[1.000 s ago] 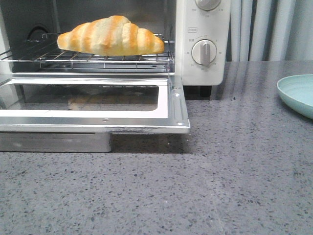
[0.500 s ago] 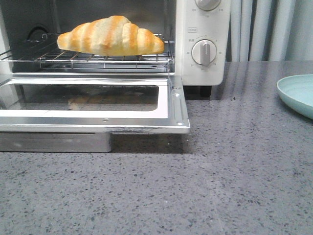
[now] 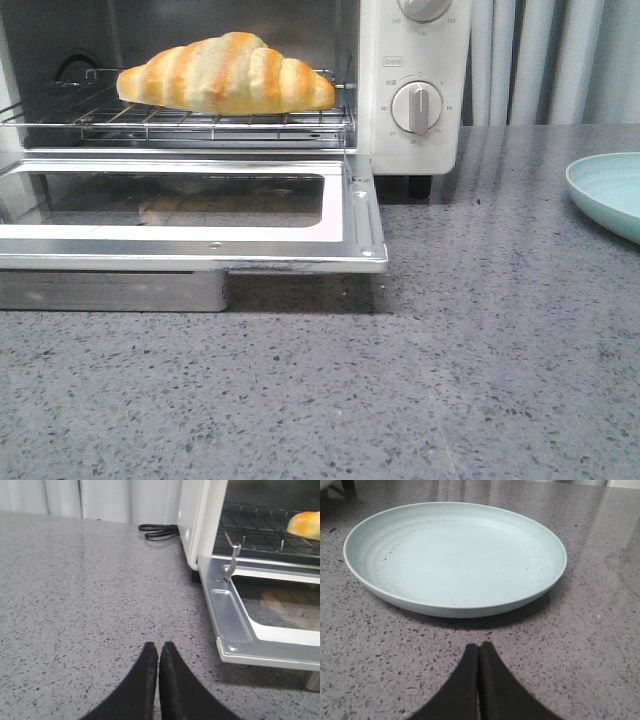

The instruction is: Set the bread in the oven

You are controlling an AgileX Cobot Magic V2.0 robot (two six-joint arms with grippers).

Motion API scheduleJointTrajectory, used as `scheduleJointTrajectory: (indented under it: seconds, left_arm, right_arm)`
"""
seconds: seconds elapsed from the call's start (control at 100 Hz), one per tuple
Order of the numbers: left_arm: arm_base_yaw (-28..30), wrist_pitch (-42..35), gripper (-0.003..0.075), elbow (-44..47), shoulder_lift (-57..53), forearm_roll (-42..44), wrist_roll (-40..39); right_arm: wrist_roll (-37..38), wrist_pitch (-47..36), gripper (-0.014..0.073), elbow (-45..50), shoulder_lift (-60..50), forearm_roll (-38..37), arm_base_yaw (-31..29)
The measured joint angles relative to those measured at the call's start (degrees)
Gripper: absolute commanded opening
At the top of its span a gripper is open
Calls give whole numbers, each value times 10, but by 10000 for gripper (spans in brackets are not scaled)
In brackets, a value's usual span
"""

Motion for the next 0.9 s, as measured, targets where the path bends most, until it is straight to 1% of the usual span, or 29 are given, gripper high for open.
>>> scheduleJointTrajectory:
  seconds: [0.27,0.67,0.9]
  left_arm:
    - [6,54,-21,0,0,1,1]
    - [9,59,-21,0,0,30,1]
    - [9,59,-21,0,0,30,1]
  right_arm:
    - [0,-1,-75,0,-1,0,0]
    - [0,-1,-75,0,-1,0,0]
    - [0,-1,-75,0,-1,0,0]
